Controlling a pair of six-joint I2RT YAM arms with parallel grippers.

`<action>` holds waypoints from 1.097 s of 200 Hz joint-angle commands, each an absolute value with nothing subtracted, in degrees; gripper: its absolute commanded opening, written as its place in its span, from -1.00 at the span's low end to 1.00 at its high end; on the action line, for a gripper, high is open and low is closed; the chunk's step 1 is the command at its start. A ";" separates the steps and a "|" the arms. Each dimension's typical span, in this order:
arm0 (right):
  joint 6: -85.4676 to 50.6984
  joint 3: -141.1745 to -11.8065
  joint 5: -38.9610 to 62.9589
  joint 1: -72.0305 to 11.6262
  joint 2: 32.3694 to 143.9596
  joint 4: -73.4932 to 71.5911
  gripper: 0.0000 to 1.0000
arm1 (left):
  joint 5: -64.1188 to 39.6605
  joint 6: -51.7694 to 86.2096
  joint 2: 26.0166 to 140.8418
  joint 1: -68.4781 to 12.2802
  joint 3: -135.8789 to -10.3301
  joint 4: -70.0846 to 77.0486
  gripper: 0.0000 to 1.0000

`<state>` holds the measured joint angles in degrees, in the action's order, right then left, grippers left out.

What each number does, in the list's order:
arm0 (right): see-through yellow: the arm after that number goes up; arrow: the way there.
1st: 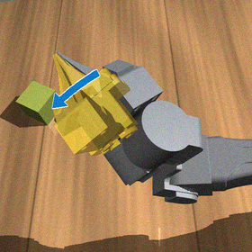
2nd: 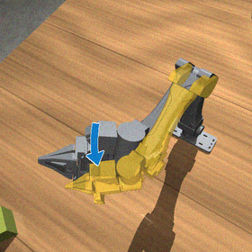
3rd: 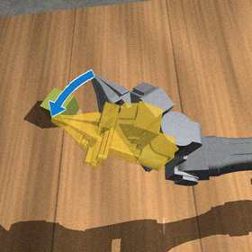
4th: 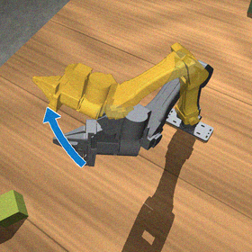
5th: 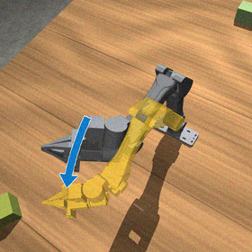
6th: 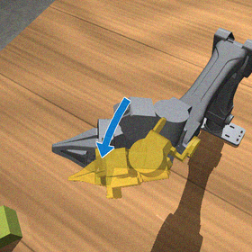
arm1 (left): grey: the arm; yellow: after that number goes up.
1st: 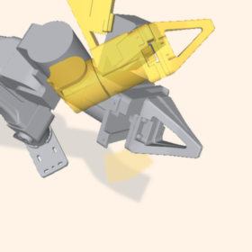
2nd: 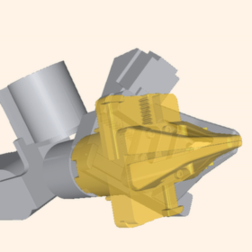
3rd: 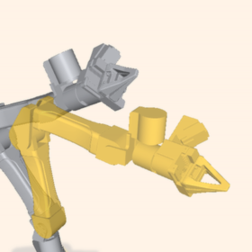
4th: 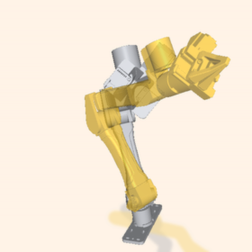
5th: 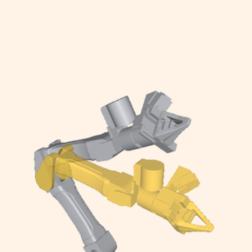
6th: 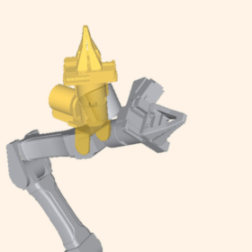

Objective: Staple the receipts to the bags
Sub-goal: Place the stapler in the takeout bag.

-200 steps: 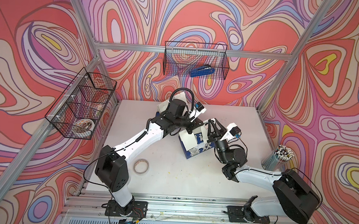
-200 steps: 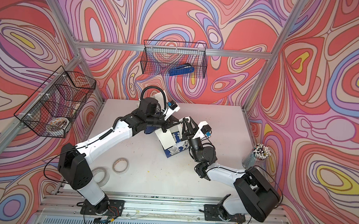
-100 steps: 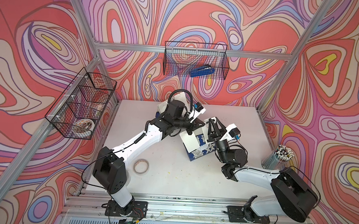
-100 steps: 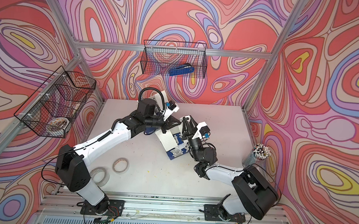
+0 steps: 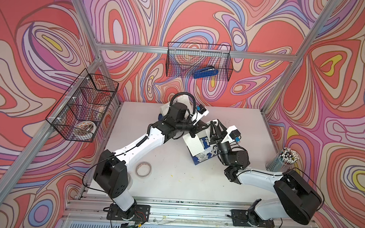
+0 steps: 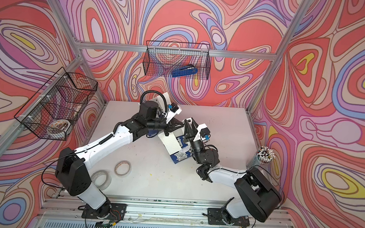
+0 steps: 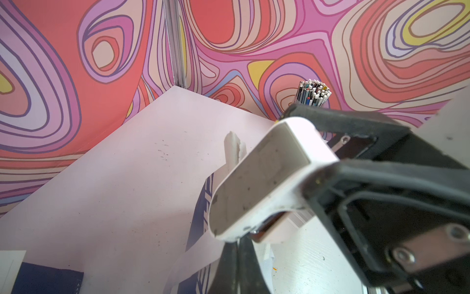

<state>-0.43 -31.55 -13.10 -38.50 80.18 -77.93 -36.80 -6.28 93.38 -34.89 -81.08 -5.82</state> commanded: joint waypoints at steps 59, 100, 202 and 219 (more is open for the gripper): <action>-2.36 -40.57 -15.72 -38.67 73.20 -40.20 -0.58 | -38.10 -11.75 89.65 -35.16 -80.71 1.31 -1.00; -5.13 -47.18 -17.41 -38.67 72.39 -28.20 -0.40 | -38.09 -15.10 90.01 -35.33 -80.51 0.09 -1.00; -7.95 -60.01 -16.54 -38.67 73.27 1.06 -0.36 | -36.29 -19.97 89.91 -35.50 -81.13 -3.23 -1.00; -8.27 -59.51 -17.49 -38.67 72.54 0.98 -0.33 | -36.37 -19.71 89.91 -35.51 -80.86 -2.54 -1.00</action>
